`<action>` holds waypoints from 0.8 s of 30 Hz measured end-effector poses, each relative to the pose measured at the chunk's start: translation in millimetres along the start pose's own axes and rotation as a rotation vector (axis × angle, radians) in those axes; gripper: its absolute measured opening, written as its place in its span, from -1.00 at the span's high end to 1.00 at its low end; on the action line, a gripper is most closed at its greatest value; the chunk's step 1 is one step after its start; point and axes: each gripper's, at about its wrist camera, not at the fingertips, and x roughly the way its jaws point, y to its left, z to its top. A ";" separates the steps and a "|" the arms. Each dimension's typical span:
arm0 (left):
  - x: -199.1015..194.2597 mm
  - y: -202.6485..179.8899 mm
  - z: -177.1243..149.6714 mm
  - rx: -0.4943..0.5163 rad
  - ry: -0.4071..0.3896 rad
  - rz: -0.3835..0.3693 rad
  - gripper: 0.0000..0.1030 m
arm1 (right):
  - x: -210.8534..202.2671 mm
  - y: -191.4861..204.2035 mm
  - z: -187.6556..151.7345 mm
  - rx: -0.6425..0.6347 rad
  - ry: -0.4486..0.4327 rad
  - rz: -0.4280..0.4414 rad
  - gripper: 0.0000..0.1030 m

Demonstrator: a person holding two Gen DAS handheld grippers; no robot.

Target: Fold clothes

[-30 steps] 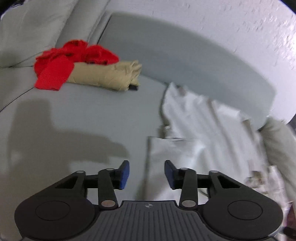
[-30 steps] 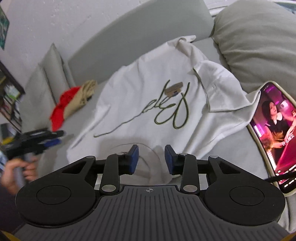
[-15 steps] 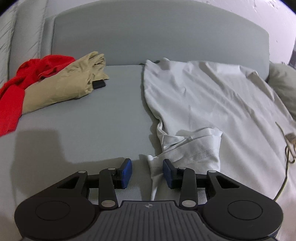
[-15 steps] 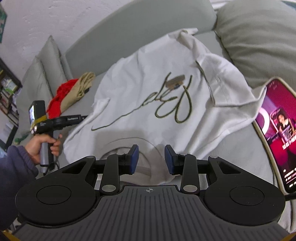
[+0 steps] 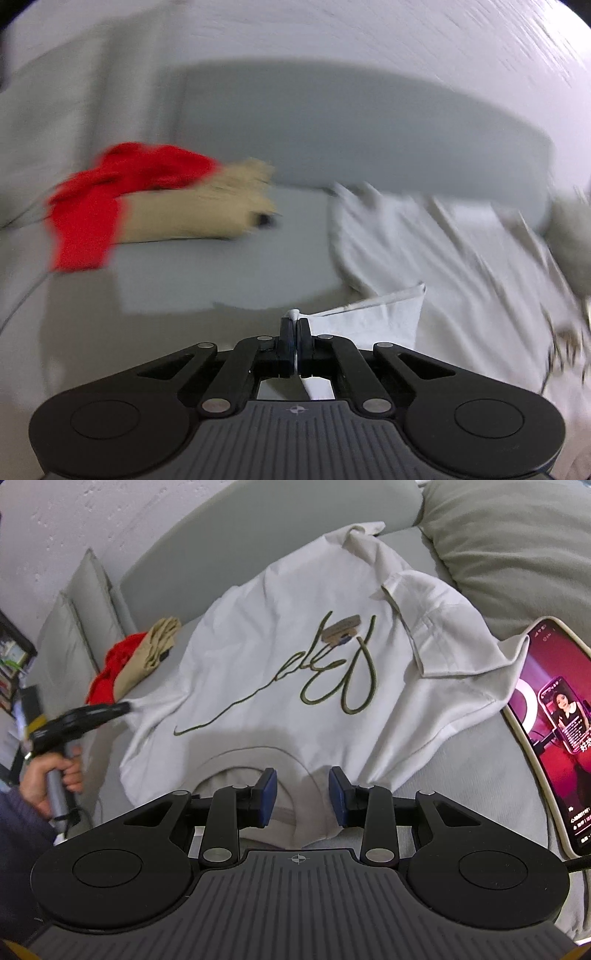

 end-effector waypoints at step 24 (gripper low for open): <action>-127.5 -53.9 -41.0 -0.007 0.242 -0.181 0.14 | -32.8 6.5 -5.7 -0.041 -0.149 -0.017 0.03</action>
